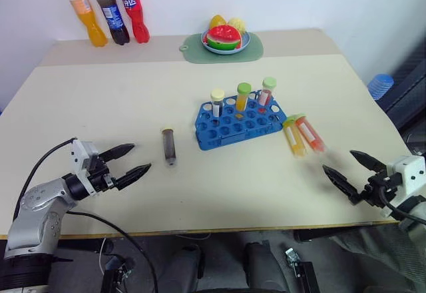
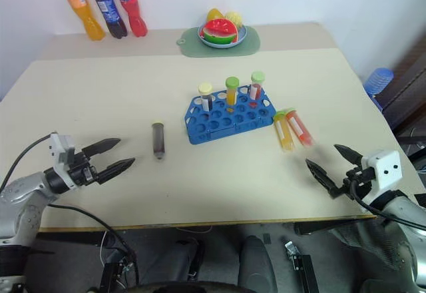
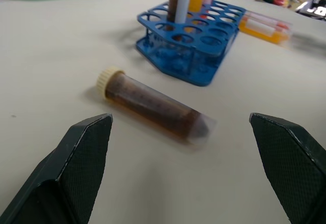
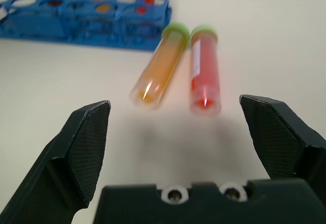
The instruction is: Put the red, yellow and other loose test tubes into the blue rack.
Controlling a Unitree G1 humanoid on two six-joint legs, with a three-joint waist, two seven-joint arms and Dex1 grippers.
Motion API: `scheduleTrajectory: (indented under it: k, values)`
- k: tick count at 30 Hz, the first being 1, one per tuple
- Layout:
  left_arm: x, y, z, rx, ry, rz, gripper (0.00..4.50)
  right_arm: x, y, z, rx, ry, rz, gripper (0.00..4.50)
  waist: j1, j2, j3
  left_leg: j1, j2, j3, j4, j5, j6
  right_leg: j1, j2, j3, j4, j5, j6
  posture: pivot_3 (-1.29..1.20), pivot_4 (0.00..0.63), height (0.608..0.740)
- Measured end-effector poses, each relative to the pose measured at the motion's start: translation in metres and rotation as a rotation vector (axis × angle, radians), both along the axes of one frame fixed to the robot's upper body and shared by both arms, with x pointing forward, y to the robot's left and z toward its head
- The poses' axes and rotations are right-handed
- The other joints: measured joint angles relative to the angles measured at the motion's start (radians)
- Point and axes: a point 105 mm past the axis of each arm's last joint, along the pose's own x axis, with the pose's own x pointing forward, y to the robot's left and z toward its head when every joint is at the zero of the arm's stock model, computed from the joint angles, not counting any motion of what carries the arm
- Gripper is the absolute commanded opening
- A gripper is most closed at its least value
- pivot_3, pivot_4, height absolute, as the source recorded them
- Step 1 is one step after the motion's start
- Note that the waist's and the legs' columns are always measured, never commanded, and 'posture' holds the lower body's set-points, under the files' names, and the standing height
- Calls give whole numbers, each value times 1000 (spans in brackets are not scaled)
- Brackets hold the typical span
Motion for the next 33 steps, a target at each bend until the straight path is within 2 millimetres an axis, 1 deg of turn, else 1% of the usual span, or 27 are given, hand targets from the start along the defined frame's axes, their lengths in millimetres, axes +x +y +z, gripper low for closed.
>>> scheduleTrajectory:
  k: [6,8,15,19,23,26,28,30,33]
  values:
    - [4,-1,7,1,-3,-12,4452,4,3,6,5,-16,16,4500,3,0,0,0,0,0,0,0,-1,0,0,0,0,0,0,0,150,740]
    - [4,-3,11,-20,-5,-35,4452,6,5,9,6,-27,23,4500,3,0,0,0,0,0,0,0,-1,0,0,0,-1,0,0,0,150,740]
    - [-1,-8,13,-18,-11,-104,4452,10,6,13,9,-38,27,4500,2,0,0,0,1,0,0,-1,-1,0,1,0,-1,0,0,0,150,740]
    - [1,-13,18,-6,-27,-148,4452,16,7,21,-2,-54,29,4500,2,0,0,0,1,0,0,-1,-1,0,1,0,-1,0,0,0,150,740]
    - [5,-31,29,24,-76,-232,4452,36,11,39,-49,-55,26,4500,2,0,0,-1,1,0,1,-1,-1,0,1,0,-1,0,0,0,150,740]
    - [9,-42,35,36,-112,-270,4452,53,12,46,-81,-37,-6,4500,2,0,0,-1,1,0,1,-1,-1,-1,1,0,-1,0,0,0,150,740]
    - [13,-53,39,23,-134,-299,4452,70,13,48,-51,27,-21,4500,-1,0,0,-1,1,1,1,-1,-1,-1,1,0,-1,1,-1,0,150,740]
    - [13,-63,41,17,-149,-333,4452,82,14,52,-44,94,-24,4500,0,0,1,-2,1,1,0,-1,-1,-2,1,0,-1,1,-1,0,150,740]
    - [13,-69,45,12,-168,-353,4452,104,9,53,-26,216,-71,4500,-3,0,1,-3,1,1,1,-1,-1,-4,1,0,-1,1,-1,0,150,740]
